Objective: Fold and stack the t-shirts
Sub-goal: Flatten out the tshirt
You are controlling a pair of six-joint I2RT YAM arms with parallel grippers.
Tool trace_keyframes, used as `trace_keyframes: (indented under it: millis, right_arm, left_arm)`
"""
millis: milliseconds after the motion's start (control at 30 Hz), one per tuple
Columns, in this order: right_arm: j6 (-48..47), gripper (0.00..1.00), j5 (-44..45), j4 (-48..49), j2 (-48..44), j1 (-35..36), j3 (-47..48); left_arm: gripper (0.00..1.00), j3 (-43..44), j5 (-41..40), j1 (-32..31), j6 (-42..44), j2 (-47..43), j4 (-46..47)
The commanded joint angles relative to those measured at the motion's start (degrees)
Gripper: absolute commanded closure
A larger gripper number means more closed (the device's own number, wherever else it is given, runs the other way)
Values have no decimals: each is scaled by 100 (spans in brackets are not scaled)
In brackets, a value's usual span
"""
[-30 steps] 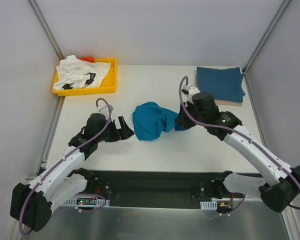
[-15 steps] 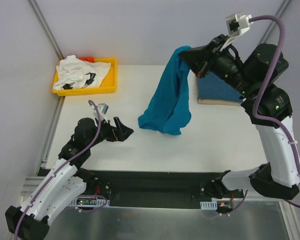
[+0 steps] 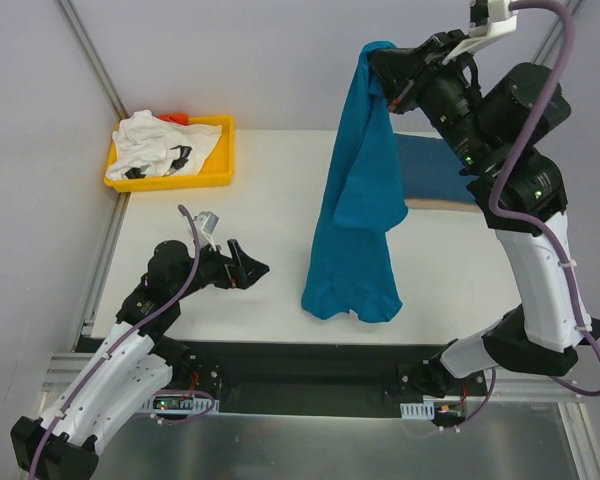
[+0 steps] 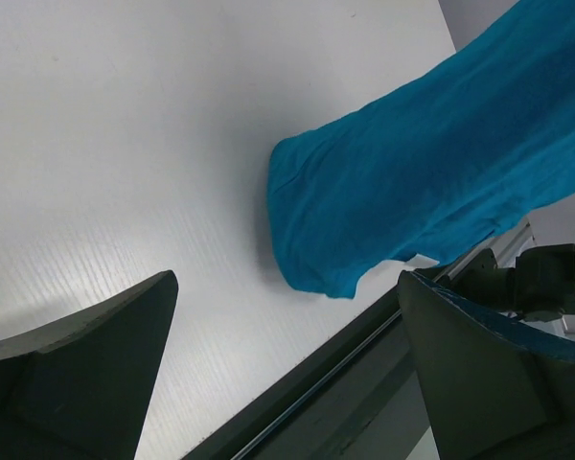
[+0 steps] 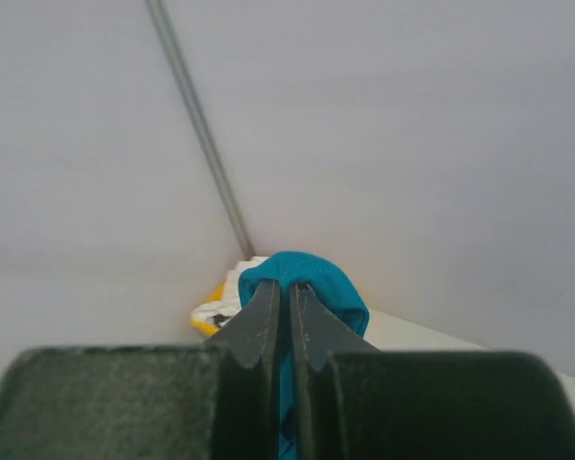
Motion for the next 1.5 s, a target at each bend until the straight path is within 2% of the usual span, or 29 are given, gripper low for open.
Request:
trace_keyframes:
  millis: [0,67,133,200,333,467,567,633,700,733,867,933,967,1033,1100,1333,1467]
  right_arm:
    - [-909,99,2233,-334,401,-8,20]
    - [-1295,94,2668,-624,603,-105,-312]
    - [-1192,94,3020,-1046,813,-384,-480]
    - [-877,95,3031,-1503,885,-657,-1051]
    - [116,99,2004,-2076,1051,-1806,-2210]
    - [584,99,1396,-2042,947,-2311,-3424]
    - [566,99,1334,-1866,683,-2338,-4171]
    - [575,99,1378,-1830,473,-2346,-4575]
    - [619,99,1448,-1821,332,-2364,-4831]
    - [654,99,1448,-1821,175,-2408,-4936]
    - [786,99,1282,-1594,-195,-2505,-5630]
    - [777,99,1176,-1532,-362,-2557,-5772]
    - [777,99,1158,-1514,-389,-2583,-5860]
    - [768,99,1106,-1522,-477,-2636,-5904]
    - [768,99,1062,-1514,-521,-2680,-5966]
    - [786,99,939,-1364,-706,-2794,-6115]
    - [804,99,868,-1312,-697,-2795,-6168]
  left_arm:
    - [1,-48,181,-36,-170,113,202]
    - [1,-21,173,-45,-196,245,202]
    - [1,-12,138,-45,-258,394,193]
    - [1,-4,129,-45,-336,500,193]
    - [1,23,129,-88,-407,824,193]
    - [1,75,85,-387,-469,1299,202]
    - [1,268,-133,-869,-556,1817,219]
    - [1,461,-362,-1501,-565,2298,254]
    - [1,874,-695,-1941,-513,2713,298]
    - [3,1041,-767,-2378,-487,3193,307]
    - [10,2225,-637,-3137,-329,4593,334]
    - [12,2614,-241,-3261,-100,5425,316]
    - [18,2955,-110,-3314,-74,5674,325]
    - [22,3264,241,-3306,-38,6279,325]
    - [25,3564,330,-3332,-47,6563,334]
    - [30,3837,305,-3516,-135,7293,220]
    - [33,3977,-405,-3569,-56,7408,-175]
